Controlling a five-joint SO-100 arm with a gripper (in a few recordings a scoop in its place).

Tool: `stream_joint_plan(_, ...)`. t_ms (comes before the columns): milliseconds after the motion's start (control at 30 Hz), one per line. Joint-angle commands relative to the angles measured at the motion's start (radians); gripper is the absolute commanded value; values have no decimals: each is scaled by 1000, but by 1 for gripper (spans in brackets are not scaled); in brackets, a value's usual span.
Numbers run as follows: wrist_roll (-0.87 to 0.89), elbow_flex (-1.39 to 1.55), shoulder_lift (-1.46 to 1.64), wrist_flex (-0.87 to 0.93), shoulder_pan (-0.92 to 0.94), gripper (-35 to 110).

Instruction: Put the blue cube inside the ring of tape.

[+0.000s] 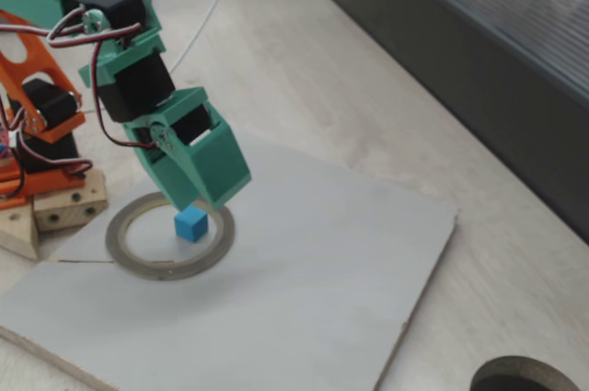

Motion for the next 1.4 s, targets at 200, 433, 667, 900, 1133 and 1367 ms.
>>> stream_joint_plan(200, 8, -29, 32, -2, -12, -1)
stream_joint_plan(433, 8, -29, 32, 43, -11, -1)
stream_joint_plan(667, 8, -109, 32, 351, -11, 0)
stream_joint_plan(900, 8, -140, 35, 532, -11, 0)
stream_joint_plan(1133, 11, -80, 121, 566, -11, 0)
stream_joint_plan(1367, 9, 164, 314, 566, -11, 0)
